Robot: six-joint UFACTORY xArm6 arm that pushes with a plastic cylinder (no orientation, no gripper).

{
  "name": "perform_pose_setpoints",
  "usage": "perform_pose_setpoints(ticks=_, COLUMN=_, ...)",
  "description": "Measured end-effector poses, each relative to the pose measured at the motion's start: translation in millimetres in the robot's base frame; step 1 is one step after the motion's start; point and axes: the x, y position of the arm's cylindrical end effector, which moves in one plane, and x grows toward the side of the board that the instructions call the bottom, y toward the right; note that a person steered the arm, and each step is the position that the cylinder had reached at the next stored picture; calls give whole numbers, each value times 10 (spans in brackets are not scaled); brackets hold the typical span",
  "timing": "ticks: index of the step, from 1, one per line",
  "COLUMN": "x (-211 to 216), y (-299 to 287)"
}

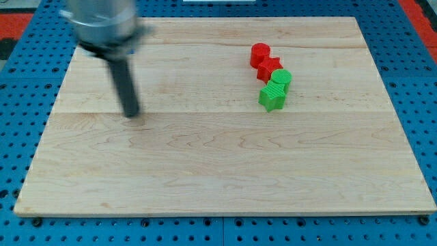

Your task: Move the blue cube to the left of the green star

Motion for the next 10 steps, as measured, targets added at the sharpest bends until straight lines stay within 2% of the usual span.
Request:
perform_pose_setpoints(ticks=1, x=-779, y=-942)
perform_pose_setpoints(ticks=2, x=-916, y=-991)
perform_pose_setpoints(ticks=3, x=-1519, y=-992)
perform_pose_setpoints(ticks=4, x=-1780, y=-863)
perform_pose_setpoints(ticks=6, x=-1884, y=-169)
perform_pose_setpoints(ticks=7, x=-1383, y=13)
perform_pose_setpoints(ticks=8, x=-1152, y=123)
perform_pose_setpoints(ticks=9, x=-1437, y=113)
perform_pose_setpoints(ticks=10, x=-918, y=689)
